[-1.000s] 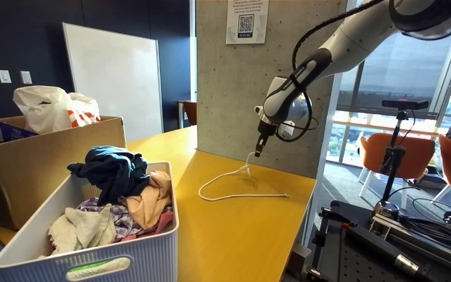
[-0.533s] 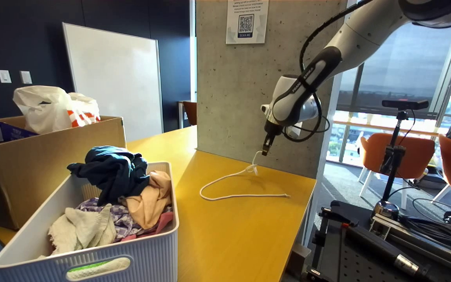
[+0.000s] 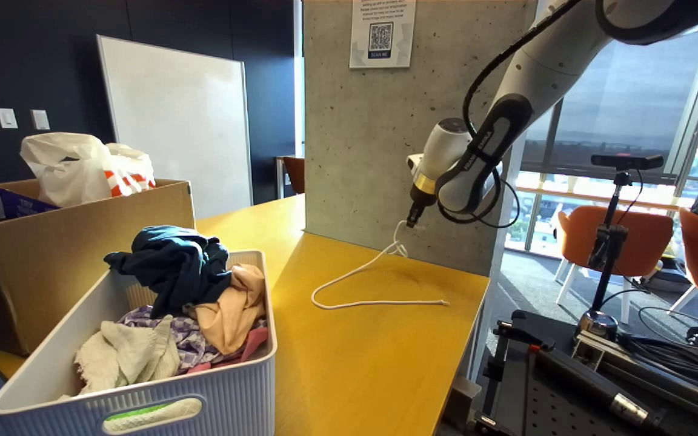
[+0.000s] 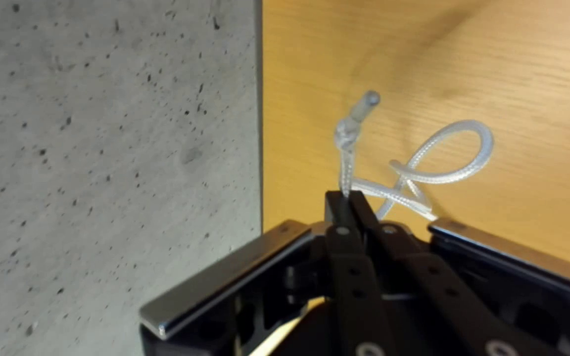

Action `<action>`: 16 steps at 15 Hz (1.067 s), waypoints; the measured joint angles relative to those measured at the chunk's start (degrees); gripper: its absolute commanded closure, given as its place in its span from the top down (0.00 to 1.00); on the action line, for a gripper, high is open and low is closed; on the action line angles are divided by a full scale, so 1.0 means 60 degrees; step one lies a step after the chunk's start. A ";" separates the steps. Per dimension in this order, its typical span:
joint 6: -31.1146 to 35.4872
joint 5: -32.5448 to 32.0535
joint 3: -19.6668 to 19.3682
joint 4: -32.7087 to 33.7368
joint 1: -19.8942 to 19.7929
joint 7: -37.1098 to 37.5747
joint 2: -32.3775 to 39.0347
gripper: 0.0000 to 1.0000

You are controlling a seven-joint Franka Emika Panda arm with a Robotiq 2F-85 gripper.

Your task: Remove the white rope from the white basket and put it on the table

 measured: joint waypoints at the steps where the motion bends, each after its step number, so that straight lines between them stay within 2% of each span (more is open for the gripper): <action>1: 0.0616 -0.0034 -0.0566 -0.0186 0.0477 0.0259 -0.0012 0.01; 5: 0.3009 0.0409 -0.3451 -0.1273 0.2869 0.0724 -0.0016 0.01; 7: 0.3726 0.0955 -0.4830 -0.1929 0.4148 0.0499 0.0039 0.01; 8: 0.3887 0.0981 -0.5278 -0.2274 0.4676 0.0406 0.0004 0.01; 9: 0.4016 0.0913 -0.5502 -0.2623 0.5071 0.0281 -0.0099 0.01; 11: 0.4091 0.0915 -0.5476 -0.3235 0.5457 -0.0486 -0.0448 0.01; 16: 0.4099 0.0269 -0.5192 -0.4464 0.5471 -0.2577 -0.1500 0.01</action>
